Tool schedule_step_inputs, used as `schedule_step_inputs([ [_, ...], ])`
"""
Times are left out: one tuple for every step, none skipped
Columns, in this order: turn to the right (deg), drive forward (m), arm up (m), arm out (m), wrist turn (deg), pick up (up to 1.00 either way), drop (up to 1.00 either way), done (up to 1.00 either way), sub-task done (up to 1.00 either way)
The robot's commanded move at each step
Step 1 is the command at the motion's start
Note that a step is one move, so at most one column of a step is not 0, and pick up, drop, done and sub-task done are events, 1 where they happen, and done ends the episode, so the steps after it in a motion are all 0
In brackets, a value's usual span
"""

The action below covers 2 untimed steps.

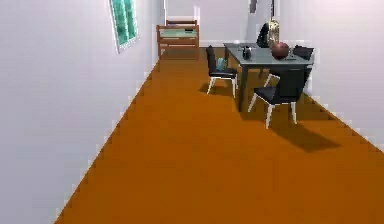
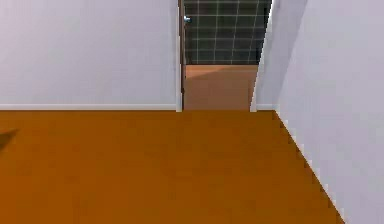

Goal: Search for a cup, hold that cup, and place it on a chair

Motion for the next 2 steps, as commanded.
schedule_step_inputs([
  [45.0,0.00,0.00,0.00,0.0,0.00,0.00,0.00,0.00],
  [45.0,0.00,0.00,0.00,0.0,0.00,0.00,0.00,0.00],
])
